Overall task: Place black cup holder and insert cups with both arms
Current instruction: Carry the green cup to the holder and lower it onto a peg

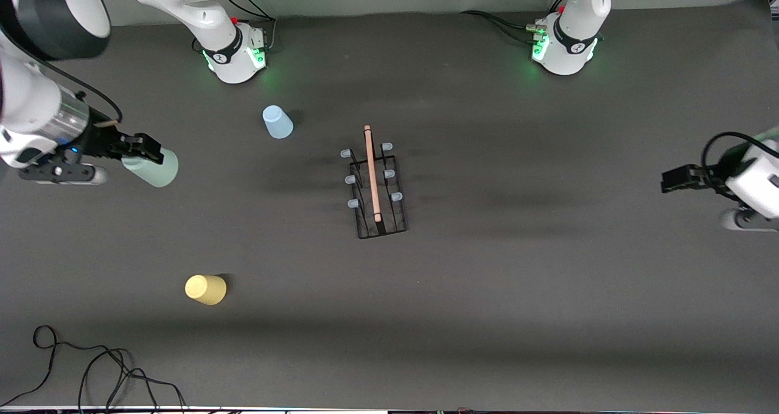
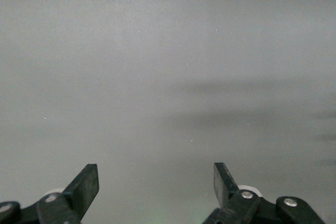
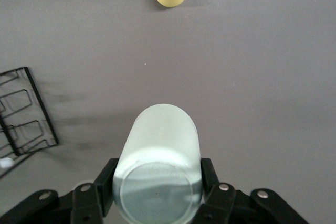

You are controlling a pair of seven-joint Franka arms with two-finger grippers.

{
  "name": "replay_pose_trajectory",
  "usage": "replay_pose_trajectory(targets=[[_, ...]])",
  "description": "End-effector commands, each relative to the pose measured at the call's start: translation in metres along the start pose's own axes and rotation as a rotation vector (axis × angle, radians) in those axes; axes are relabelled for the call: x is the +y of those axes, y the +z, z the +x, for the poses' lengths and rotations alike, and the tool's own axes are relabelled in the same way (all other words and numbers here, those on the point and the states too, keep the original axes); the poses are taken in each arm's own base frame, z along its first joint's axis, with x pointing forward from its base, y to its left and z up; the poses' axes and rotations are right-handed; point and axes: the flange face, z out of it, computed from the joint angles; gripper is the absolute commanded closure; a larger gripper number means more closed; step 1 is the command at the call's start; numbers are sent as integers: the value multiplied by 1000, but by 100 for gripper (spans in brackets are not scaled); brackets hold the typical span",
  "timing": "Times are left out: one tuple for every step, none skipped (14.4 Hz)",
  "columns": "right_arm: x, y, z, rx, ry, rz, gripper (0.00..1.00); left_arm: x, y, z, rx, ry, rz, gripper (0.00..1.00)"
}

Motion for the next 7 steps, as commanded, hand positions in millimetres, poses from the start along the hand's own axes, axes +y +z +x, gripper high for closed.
replay_pose_trajectory(targets=[[-76,-2,-12,-27,214,-15,89,4,18,-43,39,7,28,2],[-102,-1,-22,-25,307,-19,90,2,21,-46,45,2,29,2],[-133,3,-32,-24,371,-21,91,0,21,-46,48,-1,30,2],[-163,6,-41,-45,448,0,91,0,22,-48,52,0,31,2],[-187,13,-46,-74,521,10,91,1,24,-49,66,3,32,2],[-212,19,-54,-91,581,20,91,1,25,-50,73,15,34,2],[-239,25,-66,-82,618,29,91,-1,25,-51,76,25,35,2]])
